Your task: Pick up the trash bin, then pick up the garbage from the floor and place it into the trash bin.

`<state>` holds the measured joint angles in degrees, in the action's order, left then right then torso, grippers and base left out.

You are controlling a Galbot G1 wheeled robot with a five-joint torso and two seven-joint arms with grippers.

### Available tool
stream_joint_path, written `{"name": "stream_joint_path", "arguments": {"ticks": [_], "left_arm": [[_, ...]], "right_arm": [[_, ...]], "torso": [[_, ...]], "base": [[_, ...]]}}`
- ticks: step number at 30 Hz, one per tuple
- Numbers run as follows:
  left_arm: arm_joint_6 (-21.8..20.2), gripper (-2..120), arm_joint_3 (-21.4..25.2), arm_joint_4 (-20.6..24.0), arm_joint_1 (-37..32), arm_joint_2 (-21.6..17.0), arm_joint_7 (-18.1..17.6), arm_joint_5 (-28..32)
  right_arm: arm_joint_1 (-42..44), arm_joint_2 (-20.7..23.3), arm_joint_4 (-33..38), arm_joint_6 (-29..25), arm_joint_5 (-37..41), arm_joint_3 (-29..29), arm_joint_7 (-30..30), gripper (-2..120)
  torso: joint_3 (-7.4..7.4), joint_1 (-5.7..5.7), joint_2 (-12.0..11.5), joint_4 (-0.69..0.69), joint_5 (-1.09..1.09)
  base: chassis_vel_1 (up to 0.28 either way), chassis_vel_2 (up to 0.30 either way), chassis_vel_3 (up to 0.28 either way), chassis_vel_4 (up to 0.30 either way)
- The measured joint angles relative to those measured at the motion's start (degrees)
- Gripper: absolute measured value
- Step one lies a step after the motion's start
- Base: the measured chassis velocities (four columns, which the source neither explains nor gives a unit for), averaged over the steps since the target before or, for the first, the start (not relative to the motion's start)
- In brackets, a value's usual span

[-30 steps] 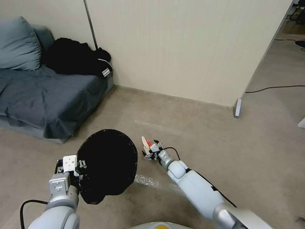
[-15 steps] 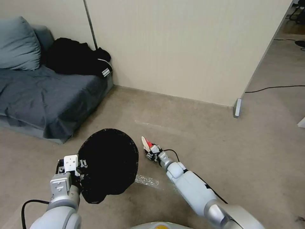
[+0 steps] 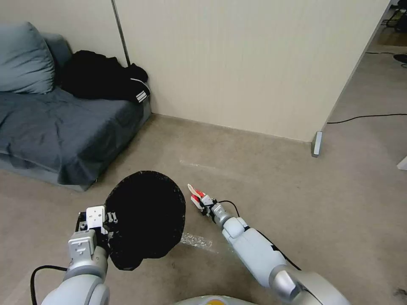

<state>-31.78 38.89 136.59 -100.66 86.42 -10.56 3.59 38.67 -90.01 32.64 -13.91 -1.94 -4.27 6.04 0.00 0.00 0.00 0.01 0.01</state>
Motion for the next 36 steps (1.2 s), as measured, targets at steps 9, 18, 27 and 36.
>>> {"name": "stream_joint_path", "arguments": {"ticks": [9,18,27,36], "left_arm": [[0.0,1,0.1,0.0,0.1,-0.3,0.1,0.2],[-0.2,1,0.5,-0.4,0.7,-1.2,0.1,1.8],[-0.2,1,0.2,-1.4,1.2,-1.8,0.1,2.3],[-0.4,1,0.2,-2.0,1.5,-2.2,0.1,2.3]], "right_arm": [[1.2,2.5,5.1,0.9,0.2,0.3,-2.0,0],[6.5,9.0,30.5,4.0,3.8,2.2,-5.8,0],[11.8,16.0,60.3,5.7,11.3,1.2,1.1,0],[11.7,28.6,79.1,9.5,18.0,-6.1,5.8,0]], "torso": [[0.00,0.00,0.0,-0.01,-0.01],[0.00,0.00,0.0,-0.02,0.00],[0.00,0.00,0.0,-0.02,0.00],[0.00,0.00,0.0,-0.02,-0.01]], "base": [[0.000,0.000,0.000,0.000],[0.000,0.000,0.000,0.000],[0.000,0.000,0.000,0.000],[0.000,0.000,0.000,0.000]]}}
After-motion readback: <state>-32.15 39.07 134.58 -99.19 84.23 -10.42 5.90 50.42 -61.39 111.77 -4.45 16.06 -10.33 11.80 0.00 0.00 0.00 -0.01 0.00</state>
